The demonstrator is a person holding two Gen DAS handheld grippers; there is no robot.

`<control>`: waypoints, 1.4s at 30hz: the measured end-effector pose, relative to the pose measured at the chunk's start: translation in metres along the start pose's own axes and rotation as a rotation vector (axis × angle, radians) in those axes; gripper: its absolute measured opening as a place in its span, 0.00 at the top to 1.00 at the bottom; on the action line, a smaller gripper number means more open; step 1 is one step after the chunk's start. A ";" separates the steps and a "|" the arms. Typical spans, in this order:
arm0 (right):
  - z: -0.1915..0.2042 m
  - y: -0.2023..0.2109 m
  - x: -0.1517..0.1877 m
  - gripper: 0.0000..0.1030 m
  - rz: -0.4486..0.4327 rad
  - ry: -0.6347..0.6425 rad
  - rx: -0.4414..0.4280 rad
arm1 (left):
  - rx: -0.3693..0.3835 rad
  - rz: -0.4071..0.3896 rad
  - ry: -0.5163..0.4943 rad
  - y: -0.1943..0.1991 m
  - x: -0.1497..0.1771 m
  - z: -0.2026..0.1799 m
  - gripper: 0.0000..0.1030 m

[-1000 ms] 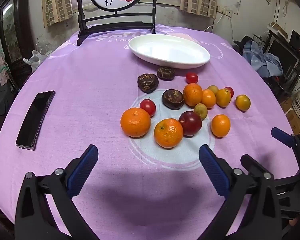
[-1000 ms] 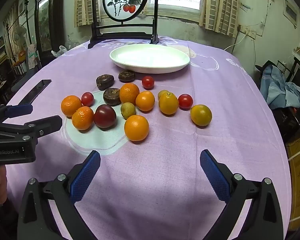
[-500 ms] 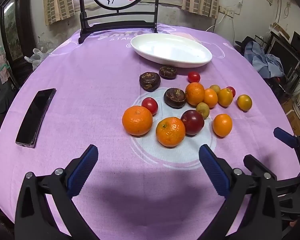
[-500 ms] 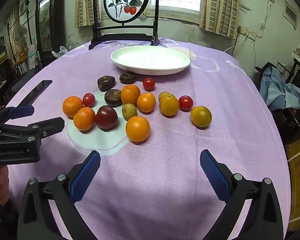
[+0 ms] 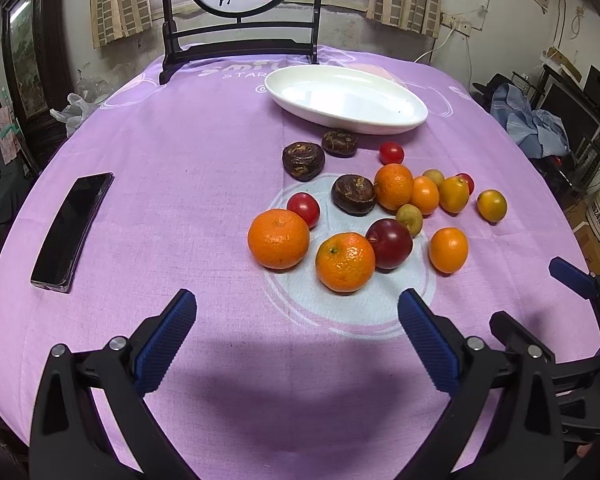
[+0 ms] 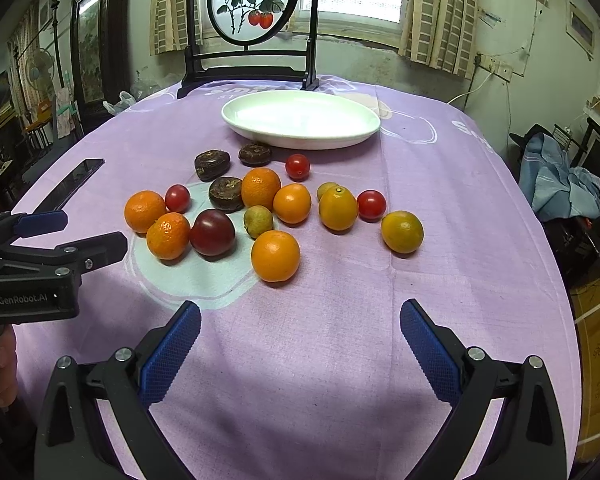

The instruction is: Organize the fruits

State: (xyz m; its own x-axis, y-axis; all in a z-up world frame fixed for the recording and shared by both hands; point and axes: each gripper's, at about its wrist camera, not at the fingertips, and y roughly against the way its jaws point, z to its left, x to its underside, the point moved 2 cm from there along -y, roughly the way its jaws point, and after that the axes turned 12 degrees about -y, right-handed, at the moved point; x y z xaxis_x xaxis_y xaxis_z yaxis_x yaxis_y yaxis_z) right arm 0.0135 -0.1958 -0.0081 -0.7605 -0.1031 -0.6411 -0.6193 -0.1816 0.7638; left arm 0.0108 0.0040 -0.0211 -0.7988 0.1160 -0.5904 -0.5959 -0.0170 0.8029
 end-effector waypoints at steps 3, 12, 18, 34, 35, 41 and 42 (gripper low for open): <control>0.001 0.000 0.000 0.03 0.000 0.003 0.002 | 0.000 0.000 0.000 0.000 0.000 0.000 0.04; 0.001 0.000 0.001 0.03 0.002 0.001 0.002 | 0.000 0.002 0.000 0.000 0.000 0.000 0.04; -0.001 0.001 0.001 0.03 -0.002 -0.012 -0.004 | 0.000 0.000 0.000 0.000 0.001 0.000 0.04; -0.005 0.001 0.002 0.03 -0.001 -0.030 -0.007 | 0.002 0.002 0.002 -0.001 0.003 -0.001 0.04; -0.006 0.001 0.002 0.03 -0.001 -0.030 -0.006 | 0.002 0.002 0.001 -0.001 0.003 0.000 0.04; -0.006 0.001 0.002 0.03 0.000 -0.031 -0.005 | 0.001 0.003 0.000 -0.002 0.004 0.000 0.04; -0.007 0.001 0.002 0.03 0.000 -0.032 -0.006 | 0.001 0.003 0.000 -0.002 0.004 0.000 0.04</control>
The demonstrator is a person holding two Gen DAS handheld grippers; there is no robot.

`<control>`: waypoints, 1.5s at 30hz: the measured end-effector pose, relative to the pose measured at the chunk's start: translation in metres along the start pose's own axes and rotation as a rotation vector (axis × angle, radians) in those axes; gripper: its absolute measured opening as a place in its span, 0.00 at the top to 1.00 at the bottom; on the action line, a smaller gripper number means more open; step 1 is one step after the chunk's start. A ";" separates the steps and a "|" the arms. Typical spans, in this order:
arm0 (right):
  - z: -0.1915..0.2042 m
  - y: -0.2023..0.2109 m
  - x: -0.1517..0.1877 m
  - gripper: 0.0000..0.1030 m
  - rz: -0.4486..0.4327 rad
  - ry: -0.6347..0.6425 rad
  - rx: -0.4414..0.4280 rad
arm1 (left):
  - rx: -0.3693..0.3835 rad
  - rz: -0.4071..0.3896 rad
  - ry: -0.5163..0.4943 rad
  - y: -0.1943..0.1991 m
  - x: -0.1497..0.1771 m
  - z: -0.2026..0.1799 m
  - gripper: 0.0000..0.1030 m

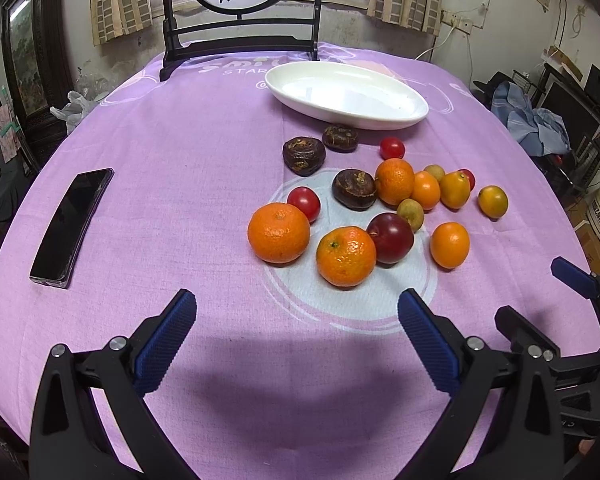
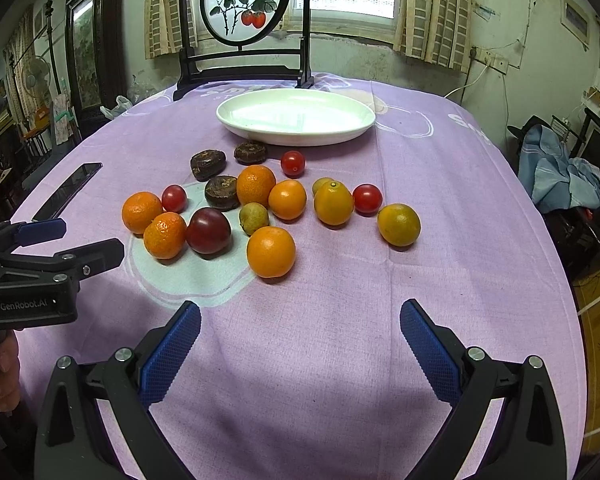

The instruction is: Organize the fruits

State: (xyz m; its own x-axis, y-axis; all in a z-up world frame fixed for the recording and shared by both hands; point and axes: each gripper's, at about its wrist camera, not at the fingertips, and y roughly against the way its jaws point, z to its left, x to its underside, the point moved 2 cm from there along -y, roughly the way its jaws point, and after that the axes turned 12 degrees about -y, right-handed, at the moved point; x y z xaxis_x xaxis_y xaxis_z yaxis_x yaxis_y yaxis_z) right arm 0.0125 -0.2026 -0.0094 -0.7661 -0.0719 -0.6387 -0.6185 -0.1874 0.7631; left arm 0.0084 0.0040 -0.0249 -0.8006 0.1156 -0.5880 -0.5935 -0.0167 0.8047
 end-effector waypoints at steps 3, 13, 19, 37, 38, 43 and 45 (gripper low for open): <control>0.000 0.000 0.000 0.03 0.001 0.001 0.001 | -0.002 0.000 0.001 0.000 0.001 0.001 0.04; 0.000 0.000 0.001 0.03 0.003 0.002 0.001 | -0.002 0.008 -0.001 -0.001 -0.001 0.002 0.04; -0.002 -0.006 0.002 0.03 0.023 0.005 0.004 | 0.001 0.018 -0.010 -0.006 0.000 0.003 0.04; 0.031 -0.083 -0.025 0.23 0.184 0.048 -0.084 | 0.043 0.052 -0.001 -0.043 0.006 0.052 0.04; 0.031 -0.086 -0.026 0.29 0.184 0.053 -0.068 | 0.038 0.056 0.001 -0.045 0.005 0.054 0.04; 0.025 -0.090 -0.034 0.63 0.151 0.022 -0.057 | 0.033 0.083 0.018 -0.058 0.003 0.061 0.04; 0.020 -0.089 -0.034 0.63 0.154 -0.011 -0.084 | 0.035 0.094 0.022 -0.061 0.003 0.062 0.04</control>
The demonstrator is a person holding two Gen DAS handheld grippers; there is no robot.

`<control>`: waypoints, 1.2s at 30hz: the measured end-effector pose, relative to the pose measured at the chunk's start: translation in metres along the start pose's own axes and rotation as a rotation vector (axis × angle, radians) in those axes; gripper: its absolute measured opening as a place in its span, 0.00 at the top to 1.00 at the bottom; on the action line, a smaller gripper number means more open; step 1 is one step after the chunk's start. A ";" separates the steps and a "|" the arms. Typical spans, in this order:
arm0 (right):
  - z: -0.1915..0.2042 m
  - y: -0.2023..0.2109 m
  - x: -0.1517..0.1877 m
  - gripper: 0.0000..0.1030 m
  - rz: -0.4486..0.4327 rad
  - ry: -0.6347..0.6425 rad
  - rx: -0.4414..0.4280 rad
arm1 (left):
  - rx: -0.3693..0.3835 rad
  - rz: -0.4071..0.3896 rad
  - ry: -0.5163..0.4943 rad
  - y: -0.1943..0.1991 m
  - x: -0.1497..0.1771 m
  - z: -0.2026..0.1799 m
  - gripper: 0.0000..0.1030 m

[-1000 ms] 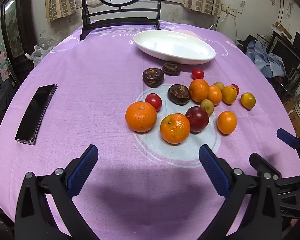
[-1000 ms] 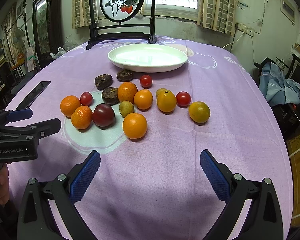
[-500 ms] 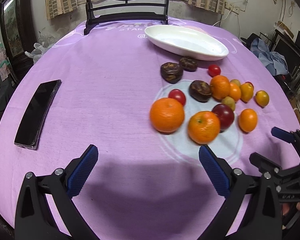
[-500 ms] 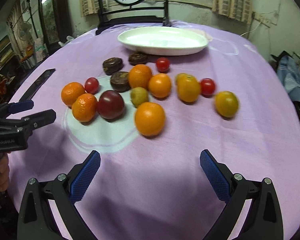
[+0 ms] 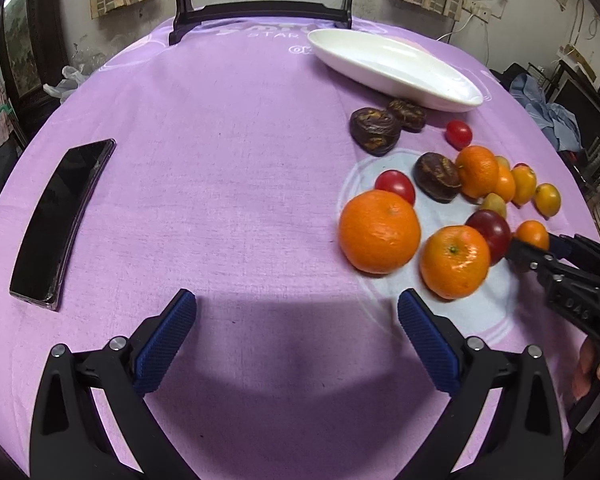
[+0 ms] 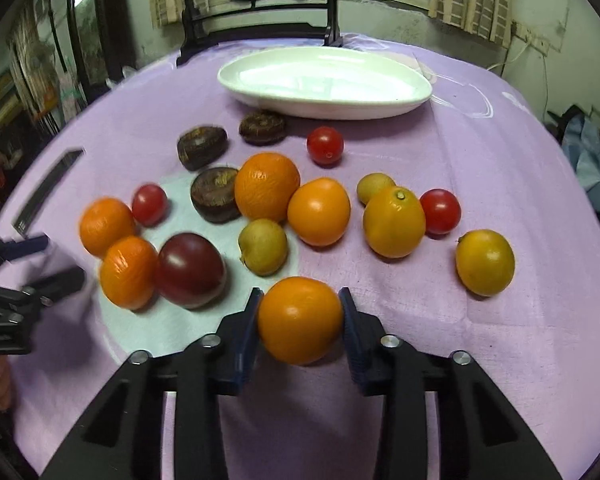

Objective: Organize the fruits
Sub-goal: 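Grasp a small orange with the right tool while the left tool grasps a large mandarin, then carry both fruits to the white plate and open both tools to release them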

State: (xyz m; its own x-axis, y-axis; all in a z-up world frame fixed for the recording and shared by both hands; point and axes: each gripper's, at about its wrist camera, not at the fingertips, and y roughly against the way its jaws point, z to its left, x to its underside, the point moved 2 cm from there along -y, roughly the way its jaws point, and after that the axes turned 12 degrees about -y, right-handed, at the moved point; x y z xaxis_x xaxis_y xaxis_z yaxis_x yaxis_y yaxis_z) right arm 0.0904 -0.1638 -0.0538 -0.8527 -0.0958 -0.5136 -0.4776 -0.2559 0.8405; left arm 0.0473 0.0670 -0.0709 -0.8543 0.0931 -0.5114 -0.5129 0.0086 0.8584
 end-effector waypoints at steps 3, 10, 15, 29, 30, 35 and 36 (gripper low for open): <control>-0.005 0.004 0.004 0.63 -0.002 -0.011 -0.018 | 0.008 0.010 -0.002 -0.004 -0.001 -0.002 0.04; -0.010 0.017 0.021 0.63 -0.002 -0.007 -0.058 | -0.010 0.031 -0.040 -0.015 -0.009 -0.011 0.04; -0.011 0.024 0.030 0.63 0.002 -0.004 -0.072 | -0.011 0.025 -0.065 -0.023 -0.023 -0.016 0.04; -0.014 0.039 0.029 0.63 -0.028 -0.021 -0.109 | 0.180 -0.056 -0.041 -0.001 -0.036 -0.020 0.57; -0.015 0.040 0.028 0.63 -0.031 -0.028 -0.115 | 0.180 -0.063 -0.040 0.003 -0.036 -0.019 0.57; -0.022 0.057 0.005 0.63 -0.101 -0.061 -0.143 | 0.185 -0.131 -0.054 0.030 -0.057 -0.013 0.57; -0.022 0.061 0.000 0.63 -0.114 -0.060 -0.152 | 0.178 -0.142 -0.068 0.034 -0.068 -0.015 0.57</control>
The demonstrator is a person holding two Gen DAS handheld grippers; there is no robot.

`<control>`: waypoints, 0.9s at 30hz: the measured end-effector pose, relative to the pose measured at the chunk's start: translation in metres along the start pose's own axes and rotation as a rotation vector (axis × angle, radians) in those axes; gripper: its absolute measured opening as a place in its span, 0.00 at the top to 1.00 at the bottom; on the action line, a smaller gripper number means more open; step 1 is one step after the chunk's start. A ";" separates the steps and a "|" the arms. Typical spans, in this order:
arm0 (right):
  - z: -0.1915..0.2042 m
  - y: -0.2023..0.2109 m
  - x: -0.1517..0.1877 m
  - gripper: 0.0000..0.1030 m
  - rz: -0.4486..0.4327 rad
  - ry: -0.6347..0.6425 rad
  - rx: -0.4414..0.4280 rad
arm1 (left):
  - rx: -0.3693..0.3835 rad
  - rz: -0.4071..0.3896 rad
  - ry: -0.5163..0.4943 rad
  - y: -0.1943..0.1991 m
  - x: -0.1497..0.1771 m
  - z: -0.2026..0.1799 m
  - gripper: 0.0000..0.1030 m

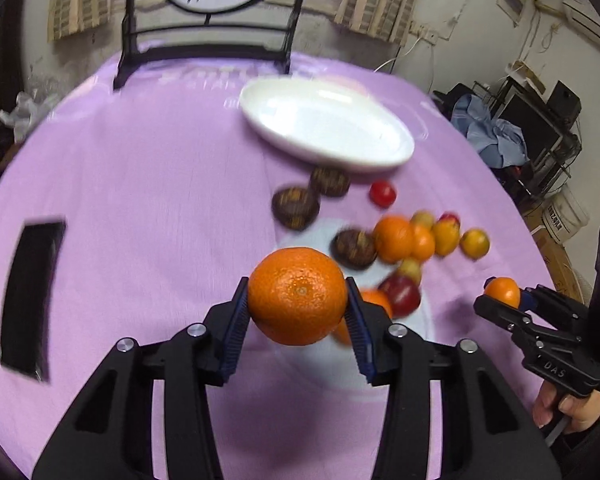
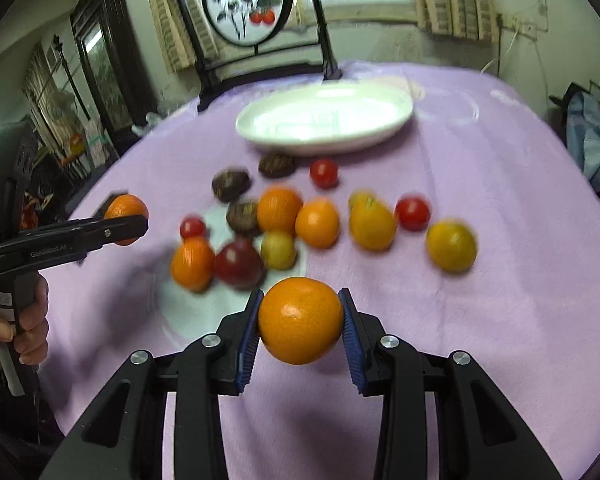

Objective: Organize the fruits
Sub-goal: 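Carry both fruits to the white plate and open both tools to release them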

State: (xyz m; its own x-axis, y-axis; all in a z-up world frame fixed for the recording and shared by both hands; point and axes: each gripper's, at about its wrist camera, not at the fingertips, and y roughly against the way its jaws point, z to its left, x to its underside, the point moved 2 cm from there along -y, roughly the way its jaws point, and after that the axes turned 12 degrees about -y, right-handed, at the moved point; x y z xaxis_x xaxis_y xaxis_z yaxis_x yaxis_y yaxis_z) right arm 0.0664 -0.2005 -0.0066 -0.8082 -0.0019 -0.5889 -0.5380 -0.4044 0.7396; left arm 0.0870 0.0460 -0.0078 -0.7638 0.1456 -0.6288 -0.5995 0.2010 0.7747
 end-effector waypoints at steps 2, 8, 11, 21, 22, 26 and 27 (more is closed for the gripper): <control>0.004 0.004 -0.021 0.63 -0.030 0.013 -0.028 | -0.014 -0.015 -0.018 -0.001 -0.021 -0.001 0.57; 0.021 -0.013 -0.084 0.63 -0.112 0.095 0.007 | -0.026 -0.051 -0.022 -0.026 -0.095 0.000 0.57; 0.023 -0.044 -0.117 0.63 -0.113 0.133 0.044 | -0.051 -0.033 -0.008 -0.055 -0.128 0.007 0.57; 0.011 -0.141 -0.166 0.63 0.017 0.105 0.106 | -0.059 0.086 0.030 -0.155 -0.158 0.029 0.56; 0.011 -0.146 -0.167 0.63 0.028 0.100 0.102 | -0.055 0.086 0.039 -0.160 -0.159 0.031 0.54; 0.015 -0.152 -0.167 0.55 0.038 0.117 0.101 | -0.075 0.052 0.040 -0.158 -0.166 0.034 0.33; 0.016 -0.151 -0.166 0.48 0.027 0.118 0.107 | -0.076 0.045 0.042 -0.154 -0.167 0.035 0.32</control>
State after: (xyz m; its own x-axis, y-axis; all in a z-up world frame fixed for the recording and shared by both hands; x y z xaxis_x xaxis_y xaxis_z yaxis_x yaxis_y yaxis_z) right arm 0.2781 -0.1250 -0.0149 -0.7922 -0.1218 -0.5979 -0.5438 -0.3034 0.7824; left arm 0.3156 0.0243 -0.0245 -0.7986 0.1118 -0.5915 -0.5798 0.1210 0.8057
